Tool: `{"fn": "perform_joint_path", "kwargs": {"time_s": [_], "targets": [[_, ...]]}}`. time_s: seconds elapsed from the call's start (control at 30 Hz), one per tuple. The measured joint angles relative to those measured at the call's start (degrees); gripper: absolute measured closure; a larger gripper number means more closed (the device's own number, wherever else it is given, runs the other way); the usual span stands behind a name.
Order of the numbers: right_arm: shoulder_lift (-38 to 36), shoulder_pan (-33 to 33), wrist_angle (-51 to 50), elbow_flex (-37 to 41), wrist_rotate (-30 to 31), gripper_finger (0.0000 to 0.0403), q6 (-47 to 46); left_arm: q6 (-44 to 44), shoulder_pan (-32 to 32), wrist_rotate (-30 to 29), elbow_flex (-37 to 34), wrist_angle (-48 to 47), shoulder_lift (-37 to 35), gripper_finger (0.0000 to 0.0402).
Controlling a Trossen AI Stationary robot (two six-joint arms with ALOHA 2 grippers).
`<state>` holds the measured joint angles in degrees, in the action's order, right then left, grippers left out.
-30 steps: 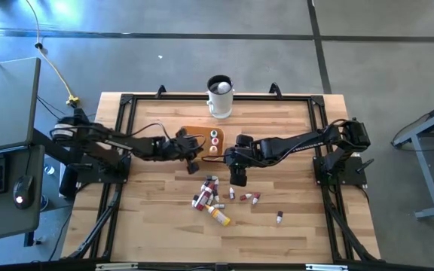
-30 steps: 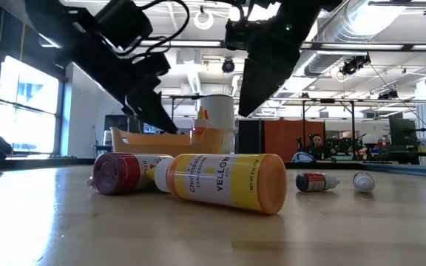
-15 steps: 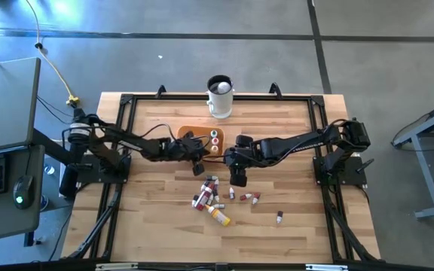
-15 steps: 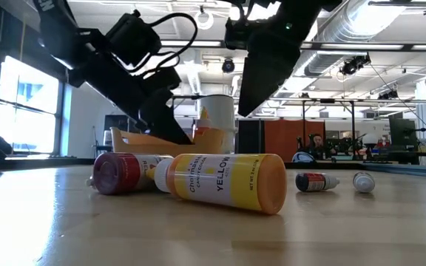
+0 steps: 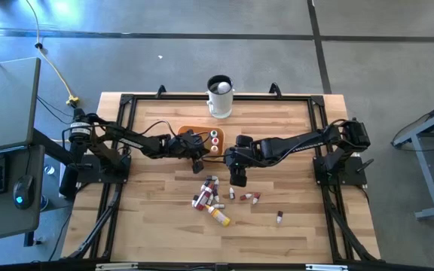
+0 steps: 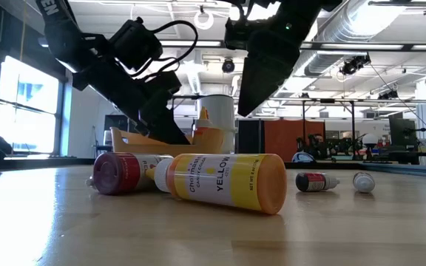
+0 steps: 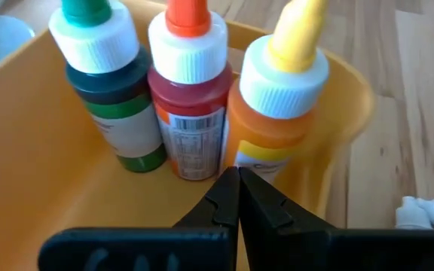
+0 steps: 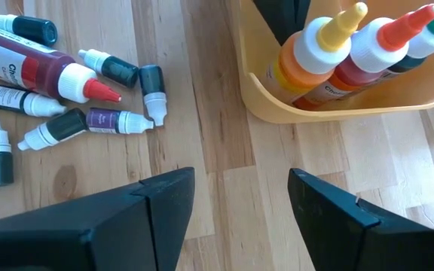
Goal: Pick & Place food coloring
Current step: Put the large yellow food coloring bottle into the yellow bin, then adjust the food coloring bottles in the yellow bin
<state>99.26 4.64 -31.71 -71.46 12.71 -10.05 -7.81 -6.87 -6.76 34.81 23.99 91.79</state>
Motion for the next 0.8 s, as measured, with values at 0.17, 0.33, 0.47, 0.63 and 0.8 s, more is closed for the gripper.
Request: {"fn": "perform_joint_path", "kwargs": {"time_s": [0.17, 0.33, 0.47, 0.63, 0.8], "targets": [[0.0, 0.0, 0.0, 0.0, 0.0, 0.0194, 0.0, 0.3, 0.1, 1.7, 0.0, 0.0, 0.0, 0.0401], [0.0, 0.0, 0.0, 0.0, 0.0, 0.0194, 0.0, 0.6, 0.1, 1.8, 0.0, 0.0, 0.0, 0.0401], [0.0, 0.0, 0.0, 0.0, 0.0, 0.0194, 0.0, 0.6, 0.1, 1.6, 0.0, -0.3, 0.0, 0.0401], [0.0, 0.0, 0.0, 0.0, -0.3, 0.0194, 0.0, 0.5, 0.1, -2.1, 0.0, -4.6, -1.4, 0.0401], [0.0, 0.0, 0.0, 0.0, -0.9, 0.0194, 0.7, 0.5, -0.8, -9.4, 0.0, -3.7, -1.6, 0.0401]]}}
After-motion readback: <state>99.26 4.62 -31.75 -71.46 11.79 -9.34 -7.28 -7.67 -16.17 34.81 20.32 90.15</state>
